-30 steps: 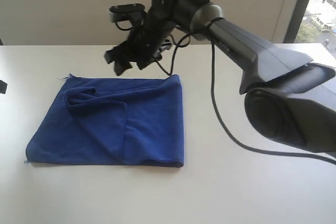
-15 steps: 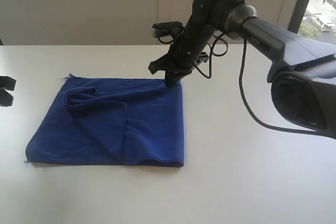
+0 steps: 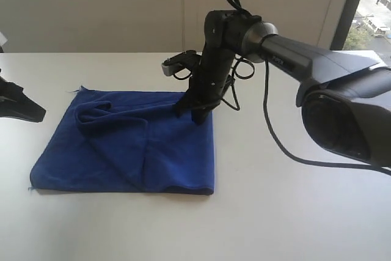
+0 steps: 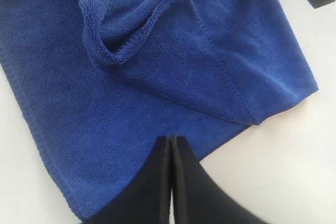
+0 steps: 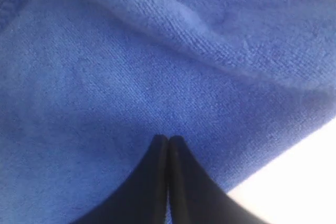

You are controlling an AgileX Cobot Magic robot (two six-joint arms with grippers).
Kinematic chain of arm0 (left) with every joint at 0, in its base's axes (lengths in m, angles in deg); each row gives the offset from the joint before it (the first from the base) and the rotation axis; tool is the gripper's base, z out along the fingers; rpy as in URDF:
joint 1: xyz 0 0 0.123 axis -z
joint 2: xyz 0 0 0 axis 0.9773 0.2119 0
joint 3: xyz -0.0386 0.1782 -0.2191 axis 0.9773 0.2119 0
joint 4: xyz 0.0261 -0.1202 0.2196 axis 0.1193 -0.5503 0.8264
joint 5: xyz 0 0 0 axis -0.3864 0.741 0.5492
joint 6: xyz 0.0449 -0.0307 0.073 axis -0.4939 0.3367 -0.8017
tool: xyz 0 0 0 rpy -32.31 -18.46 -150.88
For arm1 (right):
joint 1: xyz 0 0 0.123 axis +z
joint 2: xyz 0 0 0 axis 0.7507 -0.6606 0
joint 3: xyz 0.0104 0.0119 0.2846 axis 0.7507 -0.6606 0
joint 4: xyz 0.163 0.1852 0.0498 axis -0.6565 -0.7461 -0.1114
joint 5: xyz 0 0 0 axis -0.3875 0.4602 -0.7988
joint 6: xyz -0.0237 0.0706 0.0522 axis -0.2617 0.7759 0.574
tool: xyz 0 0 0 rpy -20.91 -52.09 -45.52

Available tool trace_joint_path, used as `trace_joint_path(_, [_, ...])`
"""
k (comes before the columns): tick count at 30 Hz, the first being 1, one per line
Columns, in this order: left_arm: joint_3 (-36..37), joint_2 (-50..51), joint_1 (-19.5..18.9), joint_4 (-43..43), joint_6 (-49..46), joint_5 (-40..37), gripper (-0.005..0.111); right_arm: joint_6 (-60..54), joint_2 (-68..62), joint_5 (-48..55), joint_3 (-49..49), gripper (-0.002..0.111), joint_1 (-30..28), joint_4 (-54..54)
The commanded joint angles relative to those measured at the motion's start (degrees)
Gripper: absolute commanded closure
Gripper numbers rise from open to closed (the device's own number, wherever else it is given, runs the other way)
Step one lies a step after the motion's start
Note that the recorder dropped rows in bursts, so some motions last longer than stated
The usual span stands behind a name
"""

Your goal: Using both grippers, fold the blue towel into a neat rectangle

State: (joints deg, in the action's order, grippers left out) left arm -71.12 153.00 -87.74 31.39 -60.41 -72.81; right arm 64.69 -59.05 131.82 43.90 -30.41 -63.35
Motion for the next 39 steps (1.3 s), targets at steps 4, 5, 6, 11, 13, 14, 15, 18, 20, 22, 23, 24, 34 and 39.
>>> trace_joint_path(4, [-0.89,-0.22,-0.06,-0.64,0.23,-1.65,0.107,-0.36,-0.06,0.04,-5.42,0.108,-0.14,2.25])
trace_joint_path(5, [-0.89,-0.22,-0.06,-0.64,0.23,-1.65,0.107,-0.36,0.04,0.04,-6.93,0.108,-0.14,2.41])
trace_joint_path(6, [-0.89,-0.22,-0.06,-0.59,0.24,-1.75,0.107,-0.36,0.04,0.04,-8.31,0.108,0.01,2.63])
trace_joint_path(11, [-0.89,-0.22,-0.06,-0.04,0.38,-1.86,0.107,-0.36,1.91,0.04,-14.02,0.108,0.00,3.44])
trace_joint_path(13, [-0.89,-0.22,-0.06,-0.04,0.38,-1.86,0.107,-0.36,3.12,0.04,-15.73,0.108,0.00,5.93])
trace_joint_path(14, [-0.89,-0.22,-0.06,-0.04,0.38,-1.86,0.107,-0.36,3.65,0.04,-16.32,0.108,0.00,7.61])
trace_joint_path(15, [-0.89,-0.22,-0.06,-0.05,0.38,-1.98,0.107,-0.36,4.23,0.04,-17.01,0.108,0.00,9.86])
trace_joint_path(18, [-0.89,-0.22,-0.06,-0.05,0.38,-2.79,0.107,-0.36,5.77,0.04,-18.14,0.108,-0.86,16.19])
trace_joint_path(20, [-0.89,-0.22,-0.06,-0.05,0.38,-2.92,0.107,-1.14,6.61,0.04,-18.23,0.108,-1.84,17.49])
trace_joint_path(22, [-0.89,-0.22,-0.06,-0.05,0.38,-2.92,0.107,-4.65,7.04,0.04,-18.23,0.108,-3.24,18.36])
trace_joint_path(23, [-0.89,-0.22,-0.06,-0.05,0.38,-3.01,0.107,-5.86,7.02,0.04,-18.23,0.108,-4.05,18.96])
trace_joint_path(24, [-0.89,-0.22,-0.06,-0.05,0.38,-3.01,0.107,-6.56,7.02,0.04,-18.23,0.108,-4.89,19.49])
trace_joint_path(34, [-0.89,-0.22,-0.06,-0.33,0.38,5.06,0.107,-7.36,16.56,-7.30,-18.23,0.108,-5.41,3.90])
trace_joint_path(39, [-0.89,-0.22,-0.06,-1.30,0.38,7.94,0.107,-12.35,14.99,-4.22,-18.23,0.108,2.11,-11.13])
